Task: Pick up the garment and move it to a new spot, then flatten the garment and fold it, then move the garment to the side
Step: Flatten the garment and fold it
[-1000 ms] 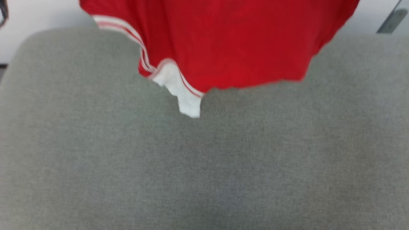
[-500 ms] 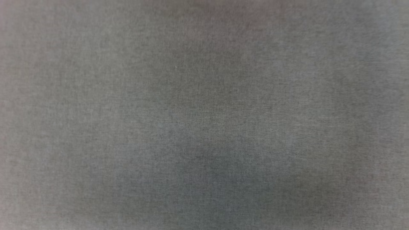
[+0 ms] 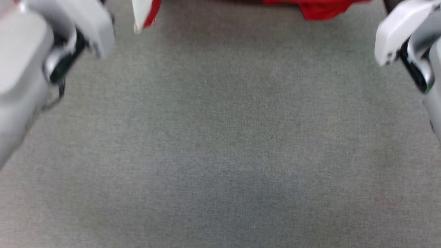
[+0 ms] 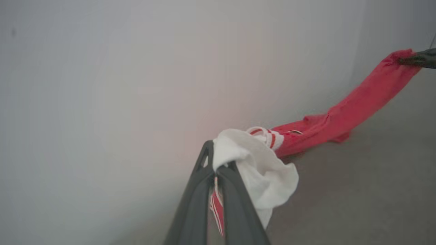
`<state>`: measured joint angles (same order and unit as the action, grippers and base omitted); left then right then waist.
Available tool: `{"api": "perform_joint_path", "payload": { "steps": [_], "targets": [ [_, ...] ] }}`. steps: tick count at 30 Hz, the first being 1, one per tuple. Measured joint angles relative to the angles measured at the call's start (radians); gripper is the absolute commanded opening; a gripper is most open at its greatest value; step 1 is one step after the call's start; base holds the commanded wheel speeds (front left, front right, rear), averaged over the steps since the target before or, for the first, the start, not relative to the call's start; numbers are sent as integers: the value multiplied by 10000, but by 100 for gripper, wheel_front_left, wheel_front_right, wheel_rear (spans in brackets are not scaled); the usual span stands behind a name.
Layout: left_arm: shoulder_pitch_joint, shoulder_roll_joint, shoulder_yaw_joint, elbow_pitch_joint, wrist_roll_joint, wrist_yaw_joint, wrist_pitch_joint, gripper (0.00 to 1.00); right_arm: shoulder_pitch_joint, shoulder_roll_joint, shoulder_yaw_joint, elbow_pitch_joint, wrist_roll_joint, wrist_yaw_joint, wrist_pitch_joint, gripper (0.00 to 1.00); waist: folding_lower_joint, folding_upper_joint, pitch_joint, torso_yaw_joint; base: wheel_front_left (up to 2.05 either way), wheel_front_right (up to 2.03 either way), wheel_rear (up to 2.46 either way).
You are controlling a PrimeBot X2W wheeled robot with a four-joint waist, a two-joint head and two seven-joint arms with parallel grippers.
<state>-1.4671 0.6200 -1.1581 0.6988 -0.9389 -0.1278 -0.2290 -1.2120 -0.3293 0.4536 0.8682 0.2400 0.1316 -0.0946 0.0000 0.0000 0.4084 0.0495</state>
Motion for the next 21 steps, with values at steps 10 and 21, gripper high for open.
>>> {"api": "perform_joint_path", "payload": {
  "steps": [10, 21],
  "targets": [
    [3210, 2077, -1034, -3476, -1206, 50, 953, 0, 3521, -2134, 1710, -3536, 3430, 0, 2314, 0, 0, 0, -1375, 123, 0, 0, 0],
    [7148, 4257, -1200, -7549, -2255, 1776, 2105, 0, 8523, -3701, 978, -6901, 5593, 0, 5041, 0, 0, 0, -2398, 102, 0, 0, 0]
  ]
}}
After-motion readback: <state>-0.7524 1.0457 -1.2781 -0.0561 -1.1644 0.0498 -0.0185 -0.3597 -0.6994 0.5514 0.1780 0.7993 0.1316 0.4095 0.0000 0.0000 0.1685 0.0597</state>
